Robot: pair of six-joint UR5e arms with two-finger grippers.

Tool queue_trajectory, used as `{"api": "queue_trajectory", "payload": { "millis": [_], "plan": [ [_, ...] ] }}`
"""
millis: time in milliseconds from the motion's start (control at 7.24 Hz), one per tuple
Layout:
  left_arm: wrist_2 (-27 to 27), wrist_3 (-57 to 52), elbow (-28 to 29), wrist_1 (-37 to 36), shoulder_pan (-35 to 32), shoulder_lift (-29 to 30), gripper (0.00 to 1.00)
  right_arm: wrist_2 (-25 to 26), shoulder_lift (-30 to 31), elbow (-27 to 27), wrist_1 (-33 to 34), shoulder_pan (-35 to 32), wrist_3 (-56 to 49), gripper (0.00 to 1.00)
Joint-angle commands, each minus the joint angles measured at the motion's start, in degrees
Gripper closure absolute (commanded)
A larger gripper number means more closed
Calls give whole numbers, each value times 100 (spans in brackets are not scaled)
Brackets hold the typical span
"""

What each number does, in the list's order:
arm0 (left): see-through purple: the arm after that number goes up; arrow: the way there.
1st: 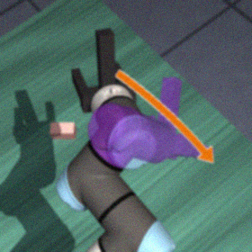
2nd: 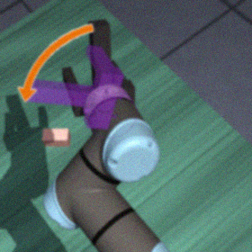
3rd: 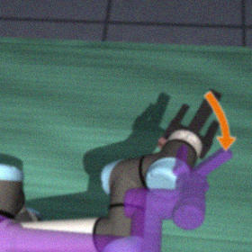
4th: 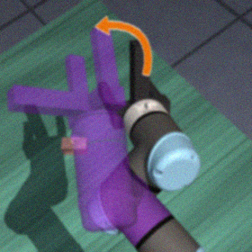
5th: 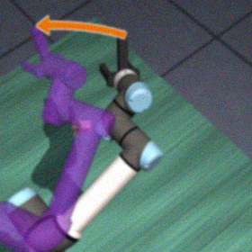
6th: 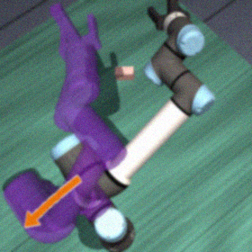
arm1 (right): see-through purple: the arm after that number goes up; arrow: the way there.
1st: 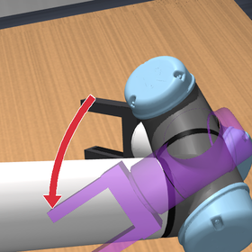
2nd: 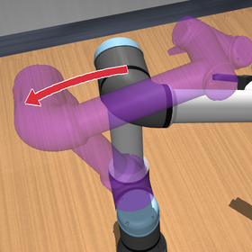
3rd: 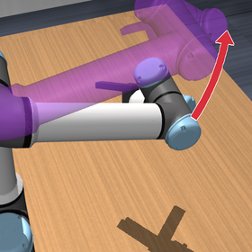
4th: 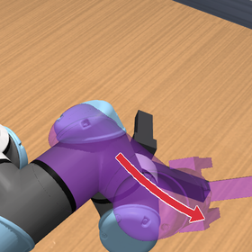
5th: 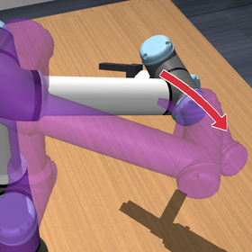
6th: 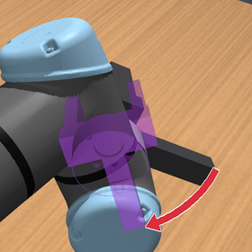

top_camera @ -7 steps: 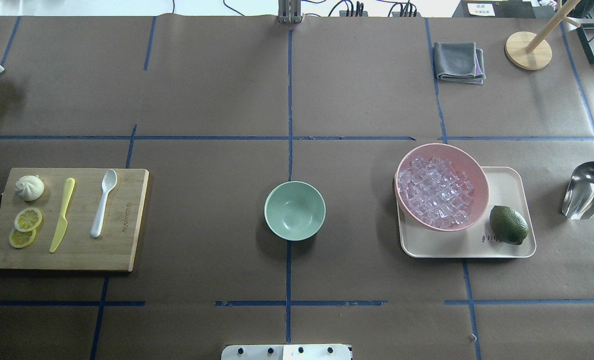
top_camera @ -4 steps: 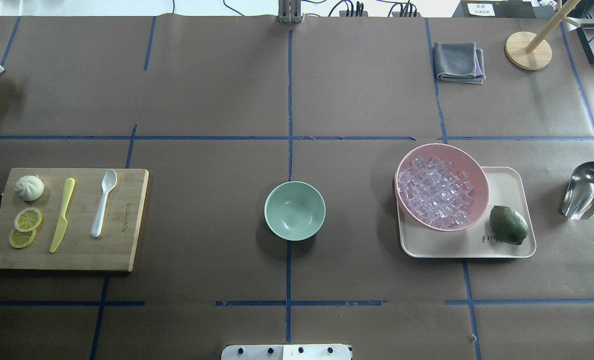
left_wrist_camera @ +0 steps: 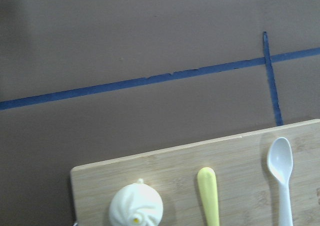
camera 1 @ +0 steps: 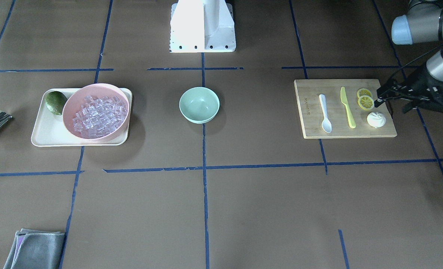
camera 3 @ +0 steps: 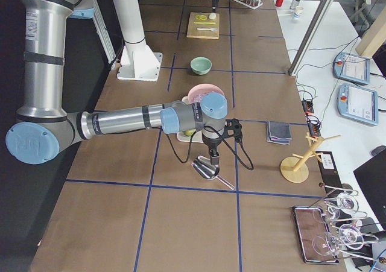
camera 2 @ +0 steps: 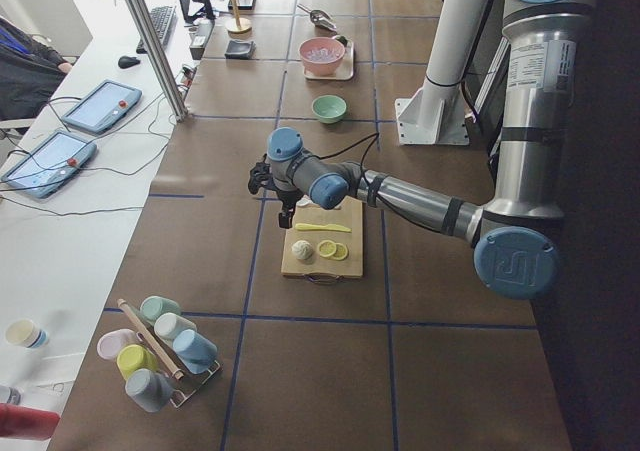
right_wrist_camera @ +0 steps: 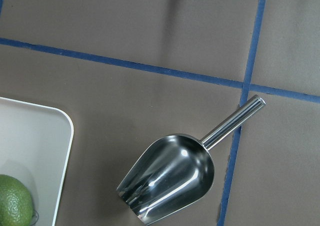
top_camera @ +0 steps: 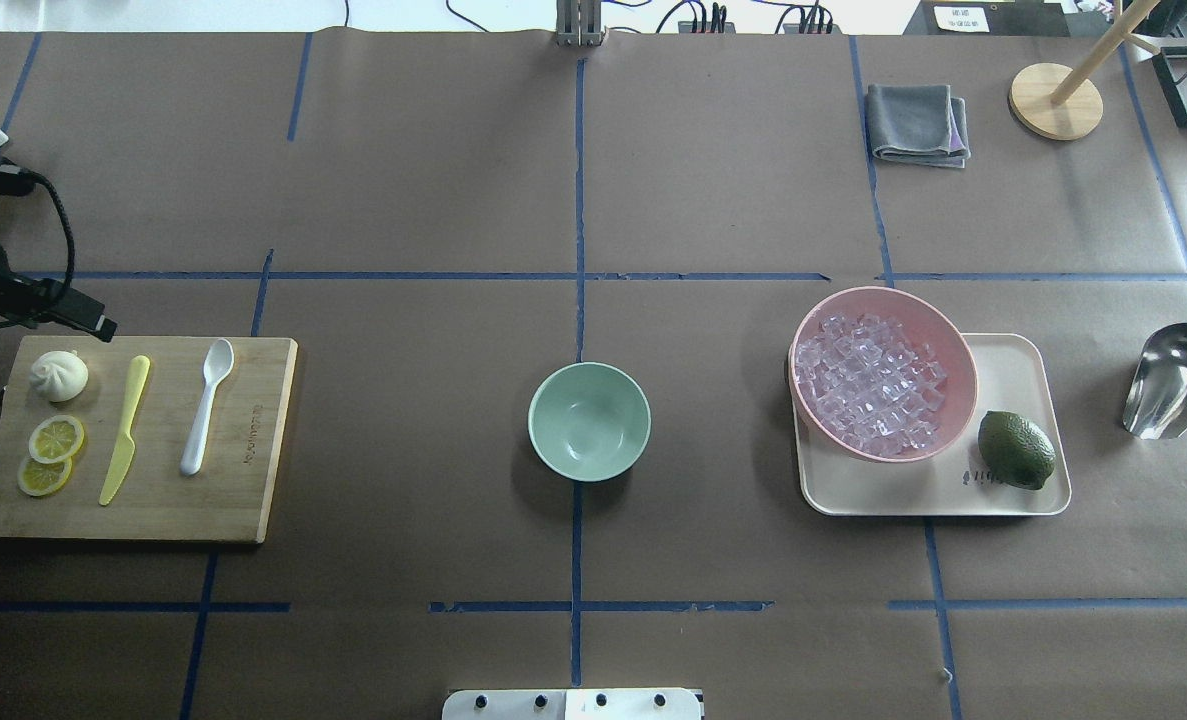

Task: Put spoon and ice into bowl

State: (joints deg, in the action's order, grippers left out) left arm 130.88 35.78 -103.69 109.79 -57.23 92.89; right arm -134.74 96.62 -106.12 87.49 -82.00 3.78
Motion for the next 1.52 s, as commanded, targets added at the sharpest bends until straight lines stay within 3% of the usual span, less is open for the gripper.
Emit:
{"api": "queue_trajectory", "payload": {
  "millis": [0,138,1243,1382],
  "plan": [
    [-909,796,-98,42,893,159,0,0,6,12,5,0,9,0],
    [-1263,1182,-98,51,1220,160,0,9,6,12,5,0,9,0],
    [-1302,1221,42,33,1610,160,1,26,6,39,5,0,-9,0],
    [-1293,1221,42,33,1610,160,11,26,6,39,5,0,-9,0]
  ]
}}
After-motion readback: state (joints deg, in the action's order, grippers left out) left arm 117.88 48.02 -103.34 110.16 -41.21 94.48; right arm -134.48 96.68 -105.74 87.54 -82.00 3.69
